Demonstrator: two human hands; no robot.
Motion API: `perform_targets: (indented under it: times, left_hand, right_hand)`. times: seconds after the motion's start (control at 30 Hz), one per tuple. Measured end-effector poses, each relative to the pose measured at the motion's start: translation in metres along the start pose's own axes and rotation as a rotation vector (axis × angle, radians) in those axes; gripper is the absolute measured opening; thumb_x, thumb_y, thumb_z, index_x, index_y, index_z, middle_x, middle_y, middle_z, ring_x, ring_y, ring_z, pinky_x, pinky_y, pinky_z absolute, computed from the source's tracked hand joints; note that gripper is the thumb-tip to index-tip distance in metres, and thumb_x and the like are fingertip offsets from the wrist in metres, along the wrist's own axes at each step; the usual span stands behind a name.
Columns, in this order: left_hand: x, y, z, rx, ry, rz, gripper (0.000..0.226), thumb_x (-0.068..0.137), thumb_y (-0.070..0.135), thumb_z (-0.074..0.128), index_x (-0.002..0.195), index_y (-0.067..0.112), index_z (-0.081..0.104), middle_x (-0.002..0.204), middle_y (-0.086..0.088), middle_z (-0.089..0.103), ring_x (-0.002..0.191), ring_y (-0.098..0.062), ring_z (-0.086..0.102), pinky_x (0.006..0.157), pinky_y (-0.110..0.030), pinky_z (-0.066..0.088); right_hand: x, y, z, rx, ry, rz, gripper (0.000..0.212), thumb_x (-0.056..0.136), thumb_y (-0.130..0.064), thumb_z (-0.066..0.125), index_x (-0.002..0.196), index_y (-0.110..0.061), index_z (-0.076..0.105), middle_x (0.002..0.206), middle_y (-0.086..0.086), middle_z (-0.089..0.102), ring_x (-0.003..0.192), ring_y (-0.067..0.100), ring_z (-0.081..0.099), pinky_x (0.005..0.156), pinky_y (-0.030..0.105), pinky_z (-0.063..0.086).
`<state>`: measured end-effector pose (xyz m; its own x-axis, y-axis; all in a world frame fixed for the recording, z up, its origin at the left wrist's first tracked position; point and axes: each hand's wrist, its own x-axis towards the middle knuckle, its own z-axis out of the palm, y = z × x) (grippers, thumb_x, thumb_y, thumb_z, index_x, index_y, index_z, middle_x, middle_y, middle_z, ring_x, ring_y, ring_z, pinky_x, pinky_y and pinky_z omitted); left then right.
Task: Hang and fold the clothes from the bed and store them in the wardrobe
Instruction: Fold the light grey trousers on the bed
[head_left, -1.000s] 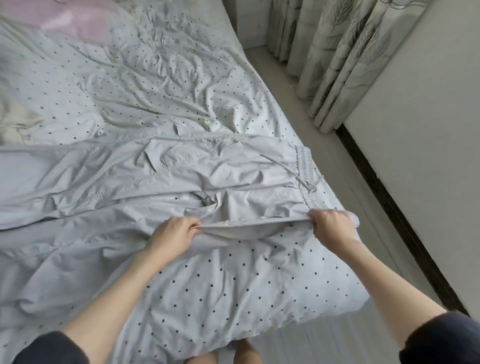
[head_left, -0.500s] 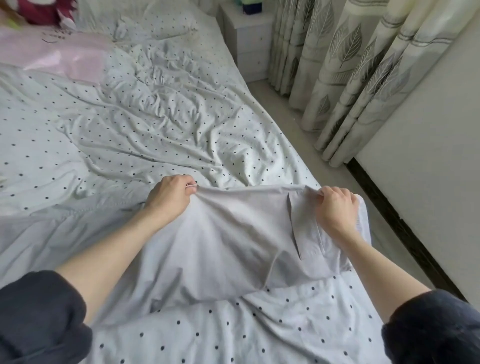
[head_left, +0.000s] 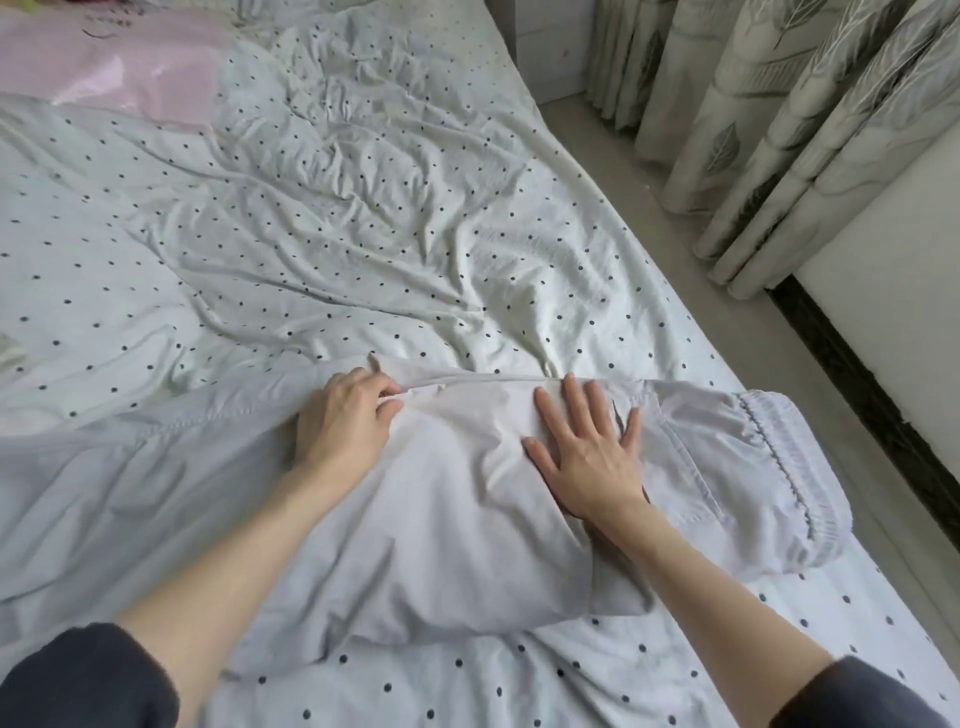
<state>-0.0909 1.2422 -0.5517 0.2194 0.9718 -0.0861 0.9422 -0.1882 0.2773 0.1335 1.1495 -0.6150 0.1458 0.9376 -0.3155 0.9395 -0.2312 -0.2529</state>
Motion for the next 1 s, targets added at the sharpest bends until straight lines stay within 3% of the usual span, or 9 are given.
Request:
perform_targets:
  times: [0.1, 0.2, 0.27, 0.37, 0.5, 0.7, 0.83, 1.0]
  left_hand:
    - [-0.032, -0.030, -0.022, 0.111, 0.048, -0.033, 0.017, 0.086, 0.022, 0.064, 0.100, 0.013, 0.068, 0.100, -0.010, 0.065, 0.098, -0.032, 0.056, 0.079, -0.042, 0.042]
    - [-0.064, -0.053, -0.037, 0.121, 0.095, -0.066, 0.017, 0.079, 0.016, 0.073, 0.094, 0.009, 0.070, 0.093, -0.014, 0.064, 0.091, -0.037, 0.057, 0.075, -0.045, 0.046]
    - [-0.089, -0.069, -0.044, 0.114, 0.146, -0.082, 0.018, 0.073, 0.013, 0.078, 0.087, 0.008, 0.070, 0.087, -0.013, 0.062, 0.084, -0.037, 0.058, 0.069, -0.045, 0.050]
    - [-0.125, -0.095, -0.050, 0.098, 0.142, -0.146, 0.022, 0.069, 0.014, 0.081, 0.088, 0.008, 0.069, 0.087, -0.013, 0.061, 0.081, -0.036, 0.061, 0.065, -0.044, 0.051]
    - [-0.159, -0.134, -0.060, 0.030, 0.082, -0.241, 0.025, 0.074, 0.012, 0.077, 0.096, 0.005, 0.068, 0.095, -0.014, 0.061, 0.086, -0.035, 0.062, 0.071, -0.044, 0.051]
    - [-0.195, -0.189, -0.077, 0.106, 0.049, -0.162, 0.034, 0.055, 0.006, 0.081, 0.084, 0.009, 0.065, 0.084, -0.011, 0.060, 0.082, -0.036, 0.061, 0.066, -0.044, 0.048]
    - [-0.223, -0.228, -0.088, 0.160, 0.069, -0.167, 0.047, 0.048, 0.014, 0.087, 0.091, 0.014, 0.067, 0.088, -0.009, 0.059, 0.083, -0.034, 0.060, 0.065, -0.042, 0.047]
    - [-0.265, -0.277, -0.082, 0.141, -0.031, -0.221, 0.071, 0.035, 0.015, 0.090, 0.102, 0.019, 0.067, 0.096, -0.008, 0.059, 0.083, -0.032, 0.060, 0.064, -0.041, 0.050]
  right_hand:
    - [0.006, -0.013, -0.010, 0.099, -0.086, 0.086, 0.054, 0.095, -0.055, 0.023, 0.146, -0.037, 0.016, 0.159, -0.005, -0.004, 0.145, 0.018, -0.011, 0.110, 0.061, -0.005]
    - [0.012, -0.036, -0.028, 0.332, -0.073, 0.181, 0.041, 0.097, -0.046, 0.022, 0.131, -0.030, 0.037, 0.154, -0.003, 0.015, 0.144, 0.017, -0.001, 0.107, 0.065, -0.002]
    - [0.005, -0.064, -0.032, 0.301, -0.068, 0.079, 0.044, 0.098, -0.045, 0.023, 0.137, -0.028, 0.033, 0.154, 0.000, 0.017, 0.143, 0.015, 0.004, 0.108, 0.063, 0.000]
    - [-0.022, -0.118, -0.026, 0.236, -0.083, -0.155, 0.057, 0.097, -0.050, 0.027, 0.150, -0.032, 0.012, 0.159, -0.004, -0.001, 0.146, 0.016, -0.006, 0.110, 0.060, -0.006]
    - [-0.049, -0.189, -0.015, 0.099, -0.022, -0.439, 0.056, 0.099, -0.045, 0.027, 0.150, -0.033, 0.008, 0.159, -0.003, -0.005, 0.146, 0.019, -0.011, 0.110, 0.059, -0.011]
    - [-0.074, -0.268, 0.001, -0.011, 0.063, -0.629, 0.043, 0.101, -0.031, 0.029, 0.143, -0.024, 0.033, 0.156, -0.001, 0.018, 0.146, 0.019, 0.001, 0.110, 0.059, -0.010]
    - [-0.095, -0.313, 0.013, -0.051, 0.023, -0.682, 0.037, 0.097, -0.033, 0.038, 0.128, -0.018, 0.054, 0.134, 0.001, 0.049, 0.139, 0.018, 0.025, 0.109, 0.059, -0.013]
    - [-0.109, -0.370, 0.027, -0.100, -0.095, -0.772, 0.042, 0.093, -0.042, 0.048, 0.132, -0.027, 0.052, 0.126, 0.000, 0.054, 0.129, 0.018, 0.038, 0.113, 0.053, -0.010]
